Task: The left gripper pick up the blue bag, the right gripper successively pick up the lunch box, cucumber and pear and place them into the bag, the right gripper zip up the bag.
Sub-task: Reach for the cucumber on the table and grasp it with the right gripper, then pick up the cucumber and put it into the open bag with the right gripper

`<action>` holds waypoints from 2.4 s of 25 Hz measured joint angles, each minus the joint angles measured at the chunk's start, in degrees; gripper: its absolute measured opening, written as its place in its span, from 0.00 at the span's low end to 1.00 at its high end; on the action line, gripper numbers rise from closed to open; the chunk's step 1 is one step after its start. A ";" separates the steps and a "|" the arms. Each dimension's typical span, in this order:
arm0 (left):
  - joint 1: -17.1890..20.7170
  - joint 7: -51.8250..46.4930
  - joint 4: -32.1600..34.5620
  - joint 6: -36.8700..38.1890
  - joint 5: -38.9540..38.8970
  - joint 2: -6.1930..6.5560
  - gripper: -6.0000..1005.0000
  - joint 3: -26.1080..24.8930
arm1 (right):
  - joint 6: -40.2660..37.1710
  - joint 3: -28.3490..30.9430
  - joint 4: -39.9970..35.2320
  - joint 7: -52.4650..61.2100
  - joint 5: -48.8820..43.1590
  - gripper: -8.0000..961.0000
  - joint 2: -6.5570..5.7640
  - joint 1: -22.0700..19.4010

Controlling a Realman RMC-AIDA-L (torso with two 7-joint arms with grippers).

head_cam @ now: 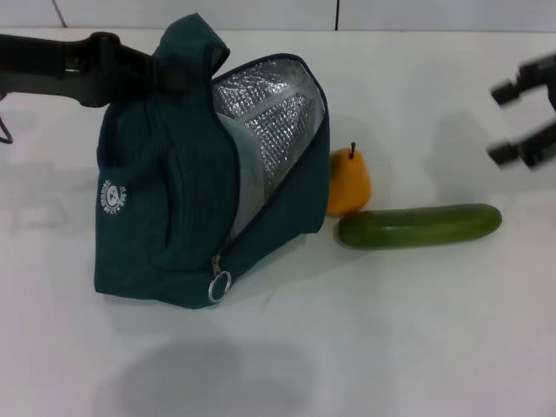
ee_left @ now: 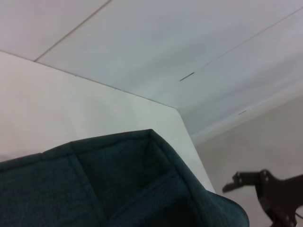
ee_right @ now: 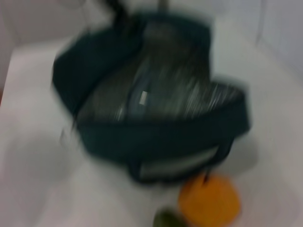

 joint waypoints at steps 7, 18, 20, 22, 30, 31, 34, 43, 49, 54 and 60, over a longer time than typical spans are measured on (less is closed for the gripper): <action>-0.05 0.00 -0.02 -0.18 -0.11 -0.09 0.05 -0.07 | -4.45 -1.30 -3.14 -4.12 -11.30 0.91 3.48 1.85; -0.68 0.04 -0.33 -0.85 0.09 -0.22 0.05 -0.03 | 11.32 -7.05 6.17 -13.32 -21.39 0.91 12.62 0.97; -0.68 0.05 -0.34 -0.89 0.10 -0.21 0.05 -0.01 | 13.86 -8.56 7.77 -13.98 -20.88 0.90 12.75 0.86; -0.66 0.07 -0.35 -0.93 0.11 -0.18 0.05 0.00 | 15.25 -8.99 8.59 -14.72 -20.18 0.89 12.87 0.61; -0.70 0.27 -0.38 -1.08 0.12 -0.24 0.05 0.00 | 19.99 -10.82 12.29 -15.66 -18.18 0.87 13.09 1.14; -0.71 0.27 -0.38 -1.09 0.12 -0.24 0.05 0.00 | 20.85 -11.25 12.95 -15.73 -17.90 0.86 13.10 1.30; -0.83 0.27 -0.38 -1.13 0.13 -0.24 0.05 0.00 | 22.93 -11.69 14.57 -15.95 -17.36 0.85 13.15 1.68; -1.32 0.36 -0.39 -1.58 0.35 -0.28 0.05 -0.01 | 24.83 -12.40 18.18 -16.32 -15.54 0.82 13.22 2.93; -1.28 0.44 -0.39 -1.58 0.41 -0.23 0.05 0.00 | 25.44 -12.73 18.09 -15.96 -15.06 0.80 13.24 2.63; -1.25 0.68 -0.39 -1.58 0.41 -0.17 0.05 0.00 | 25.77 -13.21 18.27 -15.89 -15.03 0.64 13.18 2.63; -1.18 0.71 -0.39 -1.58 0.41 -0.11 0.05 0.00 | 24.66 -13.39 17.96 -15.86 -15.16 0.58 13.03 2.70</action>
